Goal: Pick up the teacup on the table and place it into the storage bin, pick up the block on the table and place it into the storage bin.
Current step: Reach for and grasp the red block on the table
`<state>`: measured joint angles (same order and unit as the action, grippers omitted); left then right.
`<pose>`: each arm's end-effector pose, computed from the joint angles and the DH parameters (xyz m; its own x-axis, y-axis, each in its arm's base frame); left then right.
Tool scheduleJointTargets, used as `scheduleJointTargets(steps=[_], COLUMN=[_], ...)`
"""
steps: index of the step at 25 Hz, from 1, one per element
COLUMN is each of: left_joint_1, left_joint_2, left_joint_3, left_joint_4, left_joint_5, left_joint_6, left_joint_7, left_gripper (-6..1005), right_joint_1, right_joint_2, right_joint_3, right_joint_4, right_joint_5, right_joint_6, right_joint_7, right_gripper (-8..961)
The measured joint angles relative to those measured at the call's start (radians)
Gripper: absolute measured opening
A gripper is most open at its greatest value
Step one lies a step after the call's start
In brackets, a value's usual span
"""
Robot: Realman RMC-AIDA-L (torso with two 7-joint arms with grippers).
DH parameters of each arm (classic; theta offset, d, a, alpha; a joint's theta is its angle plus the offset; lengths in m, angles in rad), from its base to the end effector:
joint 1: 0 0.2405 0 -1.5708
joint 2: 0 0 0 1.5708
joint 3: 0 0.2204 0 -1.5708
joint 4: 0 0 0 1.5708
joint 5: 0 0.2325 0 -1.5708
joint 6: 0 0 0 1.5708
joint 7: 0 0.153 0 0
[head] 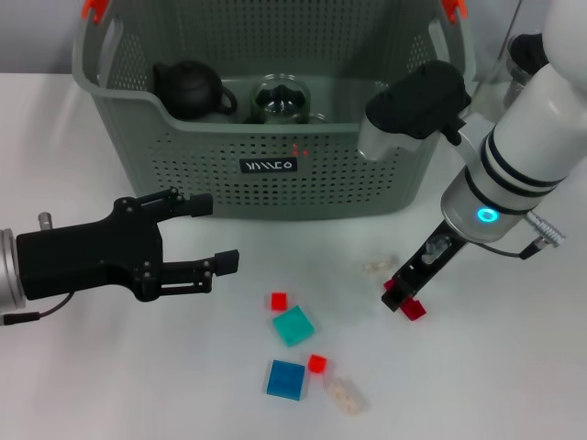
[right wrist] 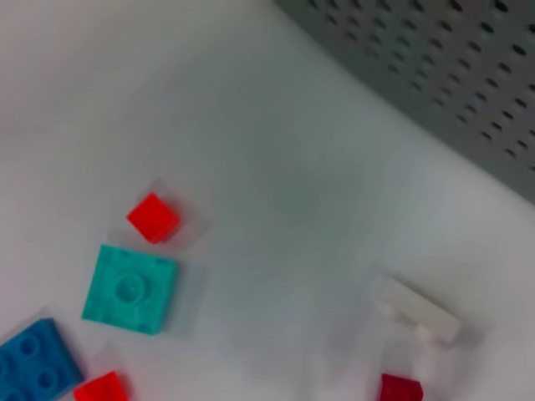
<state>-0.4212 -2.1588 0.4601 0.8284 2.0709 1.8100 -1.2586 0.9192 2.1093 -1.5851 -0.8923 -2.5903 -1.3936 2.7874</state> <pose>-0.2571 0.2902 0.0392 0.7718 0.2188 0.5971 0.3953 -0.9005 -0.1810 0.1308 0.3699 -0.0765 0.6281 -0.6904 0.3590 -0.5464 -0.7198 -0.4282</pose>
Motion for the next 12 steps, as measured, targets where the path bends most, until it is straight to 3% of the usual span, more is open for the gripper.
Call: scheduleJointTargets(steps=[12], left_joint_1=[0.001], left_joint_2=[-0.001], left_joint_3=[-0.002], left_joint_4=[0.000], left_joint_5=[0.000], left_joint_6=[0.000], left_joint_7=[0.002], left_gripper=[859], right_joint_1=[0.001], right_joint_2=[0.001], right_joint_3=[-0.023], right_joint_4=[0.058], right_joint_5=[0.027], right_joint_6=[0.073], right_joint_7=[0.000], right_gripper=[519])
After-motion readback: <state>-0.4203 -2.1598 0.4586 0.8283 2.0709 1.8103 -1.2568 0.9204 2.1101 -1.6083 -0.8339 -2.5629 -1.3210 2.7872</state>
